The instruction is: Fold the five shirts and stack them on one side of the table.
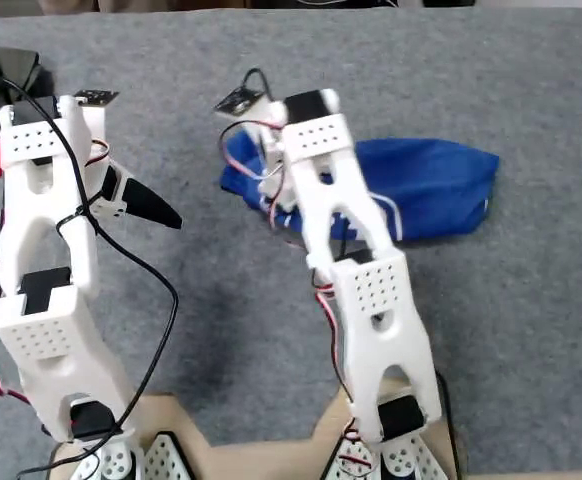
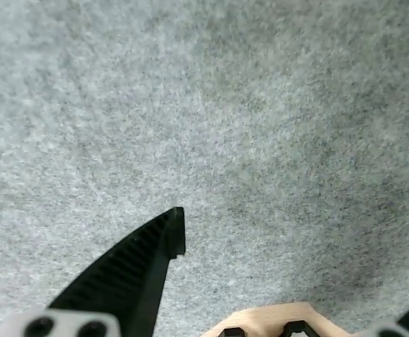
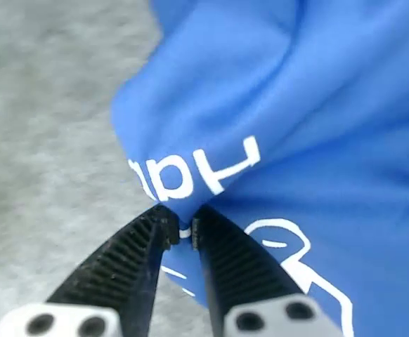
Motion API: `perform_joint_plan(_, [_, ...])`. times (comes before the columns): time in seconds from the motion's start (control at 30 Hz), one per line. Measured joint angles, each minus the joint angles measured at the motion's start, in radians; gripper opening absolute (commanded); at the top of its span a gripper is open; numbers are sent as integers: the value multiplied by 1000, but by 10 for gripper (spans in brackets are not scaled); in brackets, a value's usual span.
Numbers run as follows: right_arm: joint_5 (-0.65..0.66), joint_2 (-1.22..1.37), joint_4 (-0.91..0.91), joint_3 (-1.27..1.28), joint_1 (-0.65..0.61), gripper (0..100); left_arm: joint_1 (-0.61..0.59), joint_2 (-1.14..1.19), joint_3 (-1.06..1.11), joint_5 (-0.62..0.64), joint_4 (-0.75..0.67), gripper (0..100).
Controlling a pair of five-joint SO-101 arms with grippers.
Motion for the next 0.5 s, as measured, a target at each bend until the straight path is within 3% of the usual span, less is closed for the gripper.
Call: perform_joint_plan(0.5, [51, -414, 0, 769, -54, 5, 0, 0, 0, 0, 0, 520])
